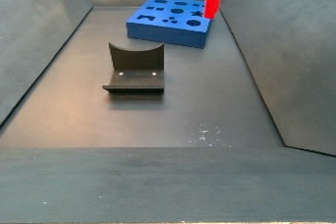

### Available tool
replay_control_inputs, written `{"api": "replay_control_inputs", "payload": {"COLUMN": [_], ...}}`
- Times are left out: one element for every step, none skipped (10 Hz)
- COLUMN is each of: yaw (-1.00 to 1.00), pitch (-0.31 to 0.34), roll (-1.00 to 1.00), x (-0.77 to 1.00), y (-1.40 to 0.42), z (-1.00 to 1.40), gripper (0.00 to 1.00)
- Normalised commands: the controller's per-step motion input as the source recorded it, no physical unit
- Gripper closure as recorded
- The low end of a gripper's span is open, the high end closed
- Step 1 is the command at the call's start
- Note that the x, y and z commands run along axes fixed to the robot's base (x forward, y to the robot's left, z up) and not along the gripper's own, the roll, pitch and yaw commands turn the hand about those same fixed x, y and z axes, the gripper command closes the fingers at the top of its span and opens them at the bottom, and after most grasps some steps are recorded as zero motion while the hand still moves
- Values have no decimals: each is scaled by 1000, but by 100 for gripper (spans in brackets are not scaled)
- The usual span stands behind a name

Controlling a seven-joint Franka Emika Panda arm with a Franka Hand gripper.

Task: Pick up the square-circle object. Move up. Rotate the square-circle object. Move to above the board. Insert the square-circle object.
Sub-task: Rotate the square-circle object.

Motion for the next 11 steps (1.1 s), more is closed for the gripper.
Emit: {"api": "replay_control_inputs", "payload": {"yaw": [-1000, -1000, -1000, -1000, -1000, -1000, -1000, -1000, -1000, -1000, -1000], "pitch": [6, 6, 7, 7, 8, 8, 9, 10, 11, 12, 13], "roll": [0, 0, 0, 0, 0, -1, -1, -1, -1, -1, -1], "x": [1, 1, 1, 1, 1, 2, 2, 2, 2, 2, 2], "y": [5, 5, 6, 7, 7, 7, 7, 8, 8, 8, 8], "z": [1, 2, 2, 2, 2, 2, 2, 2, 2, 2, 2], "gripper": [100, 100, 100, 100, 100, 100, 100, 100, 100, 100, 100]}}
